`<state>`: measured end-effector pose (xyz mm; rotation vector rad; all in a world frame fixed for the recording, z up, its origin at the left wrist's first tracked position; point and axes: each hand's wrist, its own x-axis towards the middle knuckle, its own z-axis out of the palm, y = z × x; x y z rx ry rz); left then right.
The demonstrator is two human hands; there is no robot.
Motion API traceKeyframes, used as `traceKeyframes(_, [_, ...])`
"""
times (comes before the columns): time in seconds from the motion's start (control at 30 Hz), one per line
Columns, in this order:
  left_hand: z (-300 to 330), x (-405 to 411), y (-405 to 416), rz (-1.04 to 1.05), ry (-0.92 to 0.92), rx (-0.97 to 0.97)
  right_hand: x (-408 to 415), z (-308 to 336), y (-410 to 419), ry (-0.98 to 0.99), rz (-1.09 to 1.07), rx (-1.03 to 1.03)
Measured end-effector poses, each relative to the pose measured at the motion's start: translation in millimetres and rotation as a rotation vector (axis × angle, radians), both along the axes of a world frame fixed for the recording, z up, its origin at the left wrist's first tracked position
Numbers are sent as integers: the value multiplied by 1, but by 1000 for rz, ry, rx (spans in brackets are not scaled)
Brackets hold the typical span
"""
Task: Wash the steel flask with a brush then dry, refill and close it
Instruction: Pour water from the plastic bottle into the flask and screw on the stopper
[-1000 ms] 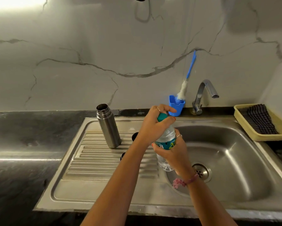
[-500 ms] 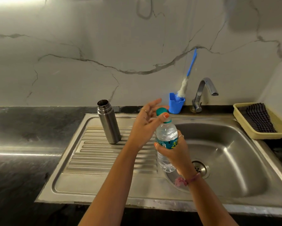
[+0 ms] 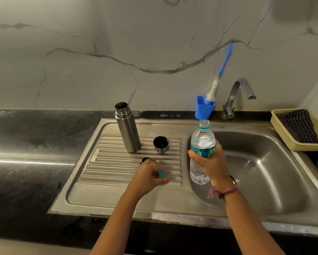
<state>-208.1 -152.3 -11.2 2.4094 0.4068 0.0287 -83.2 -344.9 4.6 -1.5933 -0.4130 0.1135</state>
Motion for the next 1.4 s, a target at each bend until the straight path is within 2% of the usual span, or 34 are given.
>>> traceKeyframes(0.1, [-27,-9,1,-54,135,76,1,-1,0,-4,3,15])
traceKeyframes(0.2, [-42,-17,-2,-70,187,106,1,-2,1,-7,11,11])
traceKeyframes(0.57, [-66,-30,-5,-36,211,78,6,-9,3,3,3,20])
traceKeyframes(0.67, [-63,-32,1,-24,174,54,6,-8,2,2,12,26])
traceKeyframes(0.77, [-45,-30,15,21,55,15,6,-9,1,1,13,33])
traceKeyframes(1.0, [14,-1,66,444,-470,-125,9,-12,0,-13,-12,11])
traceKeyframes(1.07, [24,13,81,547,-483,-191,10,-13,0,-16,-20,10])
traceKeyframes(1.17, [31,38,102,622,-410,-308,9,-13,0,-4,-23,13])
traceKeyframes(1.3, [35,68,119,613,-326,-347,11,-15,-2,23,-31,3])
traceKeyframes(1.4, [34,83,123,591,-338,-361,14,-16,-4,30,-44,-4])
